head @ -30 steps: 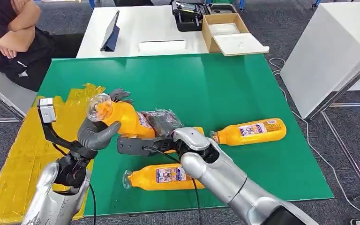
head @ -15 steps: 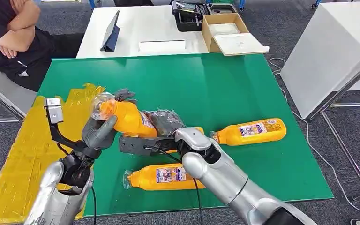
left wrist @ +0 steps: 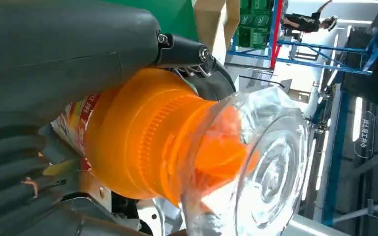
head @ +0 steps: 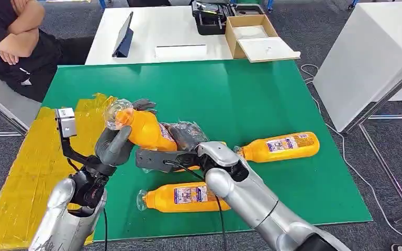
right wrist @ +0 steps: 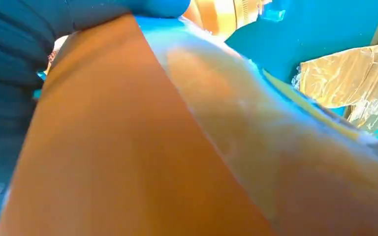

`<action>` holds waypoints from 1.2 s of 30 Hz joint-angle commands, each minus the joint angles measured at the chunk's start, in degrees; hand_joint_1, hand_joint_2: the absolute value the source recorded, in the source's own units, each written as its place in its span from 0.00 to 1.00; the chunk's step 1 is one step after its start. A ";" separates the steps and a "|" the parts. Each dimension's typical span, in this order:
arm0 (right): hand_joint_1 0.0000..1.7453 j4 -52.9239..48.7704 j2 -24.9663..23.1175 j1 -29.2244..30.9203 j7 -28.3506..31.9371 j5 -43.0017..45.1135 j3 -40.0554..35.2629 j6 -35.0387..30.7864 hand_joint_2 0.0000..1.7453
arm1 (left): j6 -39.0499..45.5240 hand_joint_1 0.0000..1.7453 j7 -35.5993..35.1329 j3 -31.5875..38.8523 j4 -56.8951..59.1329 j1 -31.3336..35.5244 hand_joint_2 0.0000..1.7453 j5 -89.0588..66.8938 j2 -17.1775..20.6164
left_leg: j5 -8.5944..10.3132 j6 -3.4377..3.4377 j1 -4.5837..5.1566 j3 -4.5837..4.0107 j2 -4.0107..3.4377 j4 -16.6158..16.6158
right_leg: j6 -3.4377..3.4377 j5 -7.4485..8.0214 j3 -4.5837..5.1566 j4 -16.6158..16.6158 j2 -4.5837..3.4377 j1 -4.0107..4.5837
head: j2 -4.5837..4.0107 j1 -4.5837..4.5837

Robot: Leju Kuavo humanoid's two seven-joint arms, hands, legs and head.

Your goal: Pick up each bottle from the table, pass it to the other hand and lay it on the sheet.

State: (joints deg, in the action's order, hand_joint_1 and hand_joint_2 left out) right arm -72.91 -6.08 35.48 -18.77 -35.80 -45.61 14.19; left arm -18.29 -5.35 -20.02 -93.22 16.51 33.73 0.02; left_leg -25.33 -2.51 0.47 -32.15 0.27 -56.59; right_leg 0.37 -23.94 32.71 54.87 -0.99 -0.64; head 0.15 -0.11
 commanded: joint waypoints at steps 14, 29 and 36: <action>1.00 -16.32 8.87 -4.82 3.00 27.77 15.86 1.35 1.00 | 13.71 0.00 9.72 15.02 -9.20 -12.18 0.00 -4.64 -1.32 | -0.08 0.17 -0.01 0.15 0.06 0.07 | -0.03 -0.06 -0.25 -0.11 0.10 0.01 | 0.00 -0.04; 1.00 -29.15 18.77 -15.71 8.66 39.72 19.10 2.09 1.00 | 11.06 0.00 13.95 2.29 -4.64 -14.15 0.00 -4.64 3.19 | -0.04 0.14 0.05 0.08 0.52 0.07 | -0.03 -0.13 -0.24 -0.12 0.48 -0.04 | 0.00 -0.02; 1.00 -32.17 21.18 -22.21 11.07 36.41 19.09 0.08 1.00 | 10.60 0.00 15.50 0.53 -7.04 -17.82 0.00 -5.60 5.68 | -0.07 0.13 0.03 0.08 0.31 0.10 | -0.05 -0.09 -0.19 -0.13 0.26 -0.04 | 0.00 -0.02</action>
State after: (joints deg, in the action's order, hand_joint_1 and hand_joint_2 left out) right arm -100.63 10.56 18.71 -9.22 2.95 -26.69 15.69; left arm -7.56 9.07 -15.43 -100.94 0.94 28.59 1.49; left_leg -25.37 -2.54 0.52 -32.26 0.46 -56.59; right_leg 0.38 -23.95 32.76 54.83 -0.92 -0.70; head 0.15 -0.13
